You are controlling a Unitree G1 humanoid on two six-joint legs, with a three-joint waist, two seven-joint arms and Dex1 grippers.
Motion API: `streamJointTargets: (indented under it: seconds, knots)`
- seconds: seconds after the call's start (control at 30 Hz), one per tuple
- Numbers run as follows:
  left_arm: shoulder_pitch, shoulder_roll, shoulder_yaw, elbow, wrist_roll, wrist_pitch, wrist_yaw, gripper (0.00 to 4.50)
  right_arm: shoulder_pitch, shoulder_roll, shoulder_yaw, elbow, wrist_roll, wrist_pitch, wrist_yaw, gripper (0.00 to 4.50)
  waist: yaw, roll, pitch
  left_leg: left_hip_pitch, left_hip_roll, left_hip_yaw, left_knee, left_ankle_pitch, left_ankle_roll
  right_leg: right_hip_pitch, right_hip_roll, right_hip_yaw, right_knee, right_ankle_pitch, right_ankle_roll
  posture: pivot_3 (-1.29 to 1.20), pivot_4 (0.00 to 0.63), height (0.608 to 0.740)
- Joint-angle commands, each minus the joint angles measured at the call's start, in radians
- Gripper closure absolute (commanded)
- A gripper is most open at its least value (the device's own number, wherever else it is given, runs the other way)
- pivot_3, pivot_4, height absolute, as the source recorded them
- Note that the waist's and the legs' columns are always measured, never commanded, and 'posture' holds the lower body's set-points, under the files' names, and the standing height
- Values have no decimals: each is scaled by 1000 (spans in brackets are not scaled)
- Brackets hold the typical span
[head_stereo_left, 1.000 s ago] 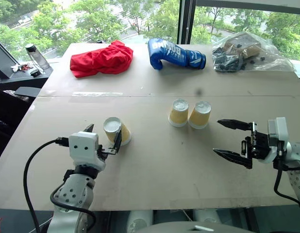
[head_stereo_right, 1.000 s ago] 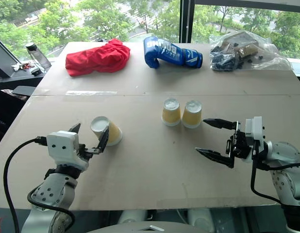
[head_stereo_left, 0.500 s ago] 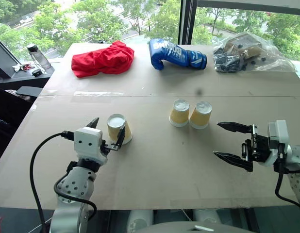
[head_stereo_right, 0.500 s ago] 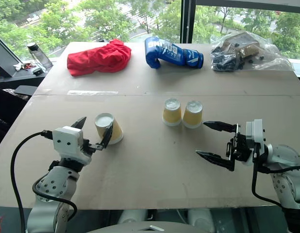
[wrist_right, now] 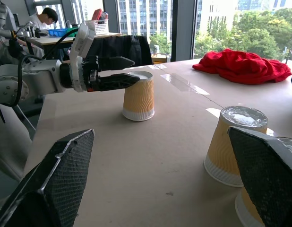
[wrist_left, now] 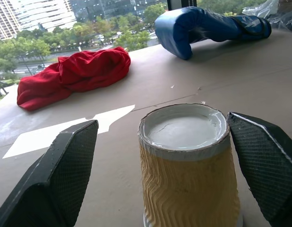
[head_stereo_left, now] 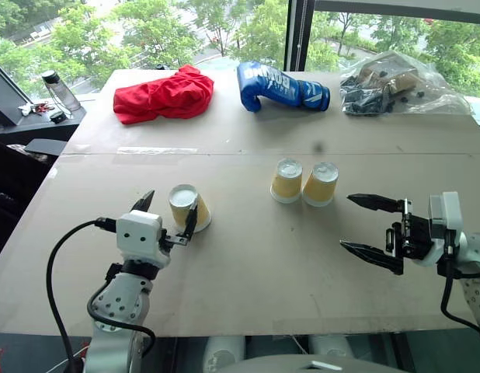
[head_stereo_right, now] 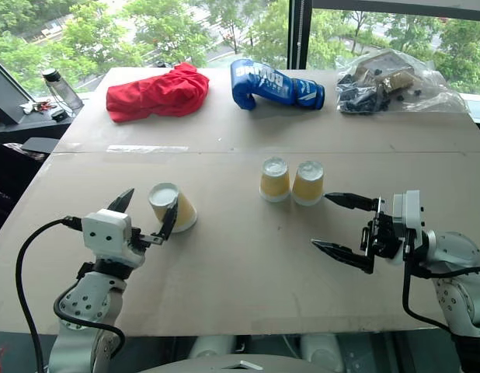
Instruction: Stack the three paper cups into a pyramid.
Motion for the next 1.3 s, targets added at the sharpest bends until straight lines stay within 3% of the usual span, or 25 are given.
streamJointTargets:
  seconds: [0.03,0.4,1.3]
  knots:
    - [6,-2,-2,7,13,-29,0,0,-14,-4,-20,-27,21,2,-1,34,0,0,0,0,0,0,0,0,0,0,0,0,0,0,0,0,150,740]
    - [-24,-29,14,-8,-13,-86,8,0,-15,1,-18,-24,19,2,-2,34,0,0,0,0,0,0,0,0,0,0,0,0,-1,0,0,0,150,740]
    - [-91,-7,-33,92,-36,-7,-71,0,-14,17,-17,-30,15,0,-11,34,0,0,0,0,0,0,0,0,0,0,0,0,-1,0,0,0,150,740]
